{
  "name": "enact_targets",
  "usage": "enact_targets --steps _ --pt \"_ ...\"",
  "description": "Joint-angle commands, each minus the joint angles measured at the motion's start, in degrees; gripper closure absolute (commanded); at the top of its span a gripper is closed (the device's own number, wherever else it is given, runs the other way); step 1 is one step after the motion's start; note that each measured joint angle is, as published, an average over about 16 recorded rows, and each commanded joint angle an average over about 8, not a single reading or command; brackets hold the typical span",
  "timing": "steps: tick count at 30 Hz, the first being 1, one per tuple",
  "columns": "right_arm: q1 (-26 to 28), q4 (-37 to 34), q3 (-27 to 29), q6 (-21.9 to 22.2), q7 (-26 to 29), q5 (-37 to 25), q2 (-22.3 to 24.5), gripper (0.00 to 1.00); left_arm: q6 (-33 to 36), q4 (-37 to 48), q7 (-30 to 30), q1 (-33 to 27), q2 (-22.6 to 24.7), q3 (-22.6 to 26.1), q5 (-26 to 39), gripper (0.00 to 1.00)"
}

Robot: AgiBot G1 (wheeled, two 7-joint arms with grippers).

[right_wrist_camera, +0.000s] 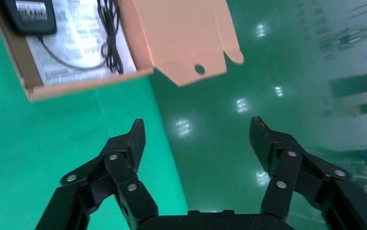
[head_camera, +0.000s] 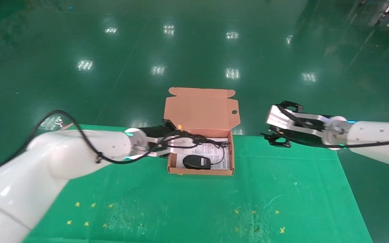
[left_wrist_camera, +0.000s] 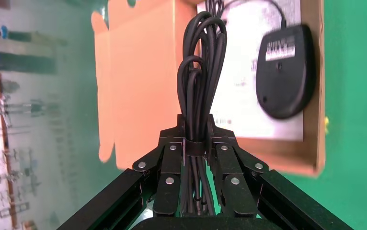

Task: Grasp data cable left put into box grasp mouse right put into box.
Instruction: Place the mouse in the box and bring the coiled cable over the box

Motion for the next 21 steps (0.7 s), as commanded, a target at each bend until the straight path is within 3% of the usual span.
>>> enact_targets --steps 1,7,18,21 --pt "0.1 2.1 -0.4 0.1 1.3 -0.6 1.9 0.0 -1.4 2.6 1.3 -0.1 1.9 0.1 -0.2 1.0" --pt "0.5 10.4 -2.0 1.0 7.8 -4.3 8.0 0.0 -5.7 7.2 5.9 -0.2 4.6 3.6 -5.6 1.0" --pt "1.1 21.9 -4.8 2.6 20.8 -12.9 15.8 0.0 -13.5 8.0 6.7 -2.3 5.1 17.5 -17.2 1.0" --pt "1.2 23.5 -5.2 2.8 23.0 -14.5 16.5 0.0 -14.8 7.8 6.6 -3.0 5.1 20.1 -18.9 0.65"
